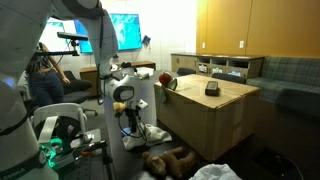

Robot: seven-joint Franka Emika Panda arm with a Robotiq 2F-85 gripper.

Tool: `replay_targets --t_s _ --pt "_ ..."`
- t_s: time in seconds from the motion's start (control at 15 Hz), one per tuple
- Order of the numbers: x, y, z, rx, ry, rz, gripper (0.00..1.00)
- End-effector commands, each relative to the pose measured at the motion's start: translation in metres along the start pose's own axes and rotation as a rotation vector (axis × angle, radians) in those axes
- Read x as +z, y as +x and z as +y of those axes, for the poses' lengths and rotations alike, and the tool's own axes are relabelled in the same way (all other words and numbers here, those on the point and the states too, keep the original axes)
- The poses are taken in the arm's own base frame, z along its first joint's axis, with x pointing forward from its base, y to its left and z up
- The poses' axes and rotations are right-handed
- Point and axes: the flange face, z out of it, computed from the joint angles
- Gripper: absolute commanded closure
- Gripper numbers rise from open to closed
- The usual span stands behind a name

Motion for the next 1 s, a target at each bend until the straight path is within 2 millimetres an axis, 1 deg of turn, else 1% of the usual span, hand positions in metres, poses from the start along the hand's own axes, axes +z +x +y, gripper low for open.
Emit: replay_targets --t_s 0.0,0.33,0.6,0.73,0.93 --pt "-0.001 0.003 -0.01 -0.09 0.062 -0.009 0.0" --pt "-0.016 0.001 -0.032 -0.204 0.099 -0.014 0.0" --pt "-0.017 0.005 -0.045 -0.269 0.118 -0.031 0.0" --pt "-0.014 0.009 -0.045 -0.277 0.125 -0.035 0.0" --pt "-0.006 0.017 -0.039 -0.273 0.157 -0.057 0.0"
